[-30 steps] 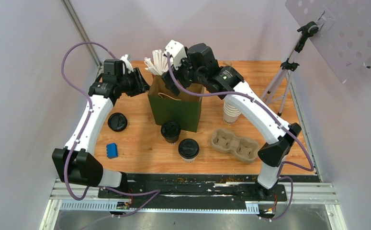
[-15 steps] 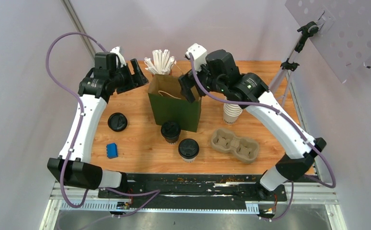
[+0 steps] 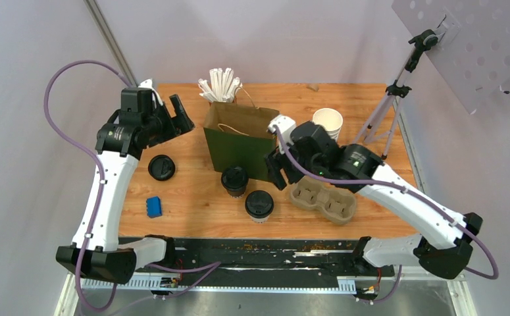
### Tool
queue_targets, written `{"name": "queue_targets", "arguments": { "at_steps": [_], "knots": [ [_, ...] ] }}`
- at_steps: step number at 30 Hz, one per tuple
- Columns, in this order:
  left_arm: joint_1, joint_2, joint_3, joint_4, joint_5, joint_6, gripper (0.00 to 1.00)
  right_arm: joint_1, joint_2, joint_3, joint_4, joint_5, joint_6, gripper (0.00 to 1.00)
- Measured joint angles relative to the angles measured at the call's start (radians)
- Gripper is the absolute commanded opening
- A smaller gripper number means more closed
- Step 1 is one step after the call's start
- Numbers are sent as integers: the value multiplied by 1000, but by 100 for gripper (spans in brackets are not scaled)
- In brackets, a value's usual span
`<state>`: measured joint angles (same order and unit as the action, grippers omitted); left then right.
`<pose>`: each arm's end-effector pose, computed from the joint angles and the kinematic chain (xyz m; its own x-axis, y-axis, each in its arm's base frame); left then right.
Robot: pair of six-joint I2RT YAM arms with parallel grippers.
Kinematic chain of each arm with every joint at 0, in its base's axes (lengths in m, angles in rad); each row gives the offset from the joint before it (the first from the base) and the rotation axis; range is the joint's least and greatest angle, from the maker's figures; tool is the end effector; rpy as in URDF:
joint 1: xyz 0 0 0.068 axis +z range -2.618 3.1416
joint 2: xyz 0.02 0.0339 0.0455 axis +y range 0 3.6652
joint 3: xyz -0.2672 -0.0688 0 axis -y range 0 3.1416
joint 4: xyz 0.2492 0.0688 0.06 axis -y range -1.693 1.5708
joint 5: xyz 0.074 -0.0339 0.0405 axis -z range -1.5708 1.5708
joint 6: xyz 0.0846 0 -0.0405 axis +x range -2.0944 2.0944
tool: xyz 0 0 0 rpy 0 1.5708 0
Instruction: Pack the takeout coffee
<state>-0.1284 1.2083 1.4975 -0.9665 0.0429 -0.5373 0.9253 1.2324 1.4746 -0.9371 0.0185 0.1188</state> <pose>0.2678 -0.0382 0.3926 -0.6164 -0.4360 -0.6557 -0.1797 0.8886 -0.4219 0.1701 0.2232 0.3820 -0.4761 -0.4352 -0.7641 -0.7389 0.6691 0.0793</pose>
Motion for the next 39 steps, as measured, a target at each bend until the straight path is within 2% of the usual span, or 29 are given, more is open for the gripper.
{"name": "queue_targets", "arguments": {
  "at_steps": [3,11,20,31,32,37,39],
  "knots": [
    [0,-26,-44,-2,0,-1,100,72,37,-63,17,3,41,56],
    [0,-77,-116,-25,-6,5,100,184,207,-141,82,-1,79,59],
    [-1,-101,-117,-35,-27,17,100,200,294,-159,120,0,79,54],
    [-2,-101,-127,-40,-27,24,100,218,310,-206,150,32,77,54],
    [-2,-101,-128,-41,-27,24,100,220,310,-206,149,34,76,55],
    [-2,-99,-128,-41,-27,24,100,222,319,-167,106,39,68,74],
    [-2,-98,-128,-41,-34,24,100,222,324,-137,87,43,63,86]
  ]
}}
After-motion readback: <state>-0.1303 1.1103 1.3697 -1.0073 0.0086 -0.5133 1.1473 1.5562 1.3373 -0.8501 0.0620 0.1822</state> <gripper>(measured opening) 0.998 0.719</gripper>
